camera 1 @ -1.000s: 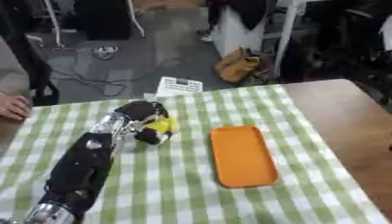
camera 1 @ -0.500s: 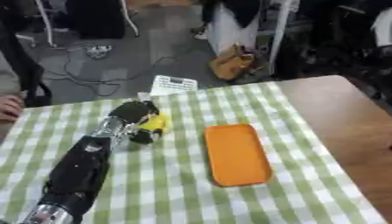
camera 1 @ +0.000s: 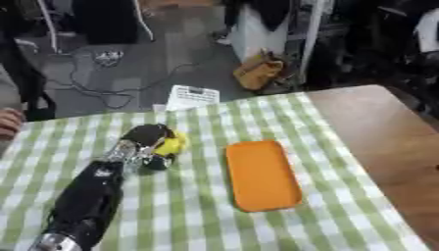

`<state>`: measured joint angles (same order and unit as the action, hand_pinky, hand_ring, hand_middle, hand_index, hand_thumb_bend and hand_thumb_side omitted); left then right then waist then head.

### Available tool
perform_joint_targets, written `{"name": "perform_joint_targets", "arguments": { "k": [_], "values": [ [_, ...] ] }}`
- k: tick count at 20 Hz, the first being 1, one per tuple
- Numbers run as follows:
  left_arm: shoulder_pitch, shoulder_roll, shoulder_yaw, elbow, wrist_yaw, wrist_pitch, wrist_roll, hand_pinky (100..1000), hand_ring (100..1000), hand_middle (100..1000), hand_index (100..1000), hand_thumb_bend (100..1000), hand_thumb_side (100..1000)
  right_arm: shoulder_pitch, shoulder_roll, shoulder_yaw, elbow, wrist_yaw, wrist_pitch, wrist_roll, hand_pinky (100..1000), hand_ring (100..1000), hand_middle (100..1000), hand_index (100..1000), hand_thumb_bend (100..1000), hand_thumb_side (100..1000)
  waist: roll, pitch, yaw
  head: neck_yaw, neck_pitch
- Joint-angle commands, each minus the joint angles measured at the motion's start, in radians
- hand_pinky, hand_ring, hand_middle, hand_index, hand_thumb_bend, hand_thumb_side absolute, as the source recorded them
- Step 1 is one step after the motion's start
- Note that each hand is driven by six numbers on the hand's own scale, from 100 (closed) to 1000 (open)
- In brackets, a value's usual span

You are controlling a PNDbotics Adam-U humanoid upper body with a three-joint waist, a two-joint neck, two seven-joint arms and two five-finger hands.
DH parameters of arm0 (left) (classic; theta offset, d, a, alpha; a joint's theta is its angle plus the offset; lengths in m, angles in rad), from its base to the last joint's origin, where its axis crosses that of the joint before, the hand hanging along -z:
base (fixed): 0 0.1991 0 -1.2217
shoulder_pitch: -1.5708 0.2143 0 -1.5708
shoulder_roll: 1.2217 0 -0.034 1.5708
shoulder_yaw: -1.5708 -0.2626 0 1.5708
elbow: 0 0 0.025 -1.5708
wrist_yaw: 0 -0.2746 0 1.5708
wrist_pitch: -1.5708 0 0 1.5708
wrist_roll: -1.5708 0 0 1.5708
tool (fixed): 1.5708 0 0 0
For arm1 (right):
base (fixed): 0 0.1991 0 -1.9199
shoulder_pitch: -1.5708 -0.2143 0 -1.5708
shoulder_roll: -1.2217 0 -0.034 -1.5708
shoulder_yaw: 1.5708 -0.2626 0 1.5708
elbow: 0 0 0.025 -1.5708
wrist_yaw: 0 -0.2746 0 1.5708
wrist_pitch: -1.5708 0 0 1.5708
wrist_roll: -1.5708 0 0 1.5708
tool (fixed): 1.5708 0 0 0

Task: Pick up objects on the table and place them in the box.

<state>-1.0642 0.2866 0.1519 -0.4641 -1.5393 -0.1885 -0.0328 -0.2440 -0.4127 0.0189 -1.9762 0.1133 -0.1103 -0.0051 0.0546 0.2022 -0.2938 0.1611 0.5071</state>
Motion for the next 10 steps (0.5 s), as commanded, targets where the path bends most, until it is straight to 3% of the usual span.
{"name": "perform_joint_targets", "arguments": {
  "k": [1,10],
  "values": [
    [-0.013,0.026,-0.001,-0.003,0.006,0.005,-0.016,447,424,440,534,100,245,-0.011,-0.019,-0.008,-0.024,-0.009,-0.003,0.000,508,598,740,753,100,724,0.008,0.003,0.004,0.000,-0.010],
    [-0.031,0.020,0.001,-0.157,0.136,-0.095,-0.007,445,404,409,507,100,247,0.001,-0.017,-0.011,-0.024,-0.007,0.001,-0.001,509,598,740,753,100,722,-0.006,-0.019,0.025,-0.012,0.002]
  ]
}}
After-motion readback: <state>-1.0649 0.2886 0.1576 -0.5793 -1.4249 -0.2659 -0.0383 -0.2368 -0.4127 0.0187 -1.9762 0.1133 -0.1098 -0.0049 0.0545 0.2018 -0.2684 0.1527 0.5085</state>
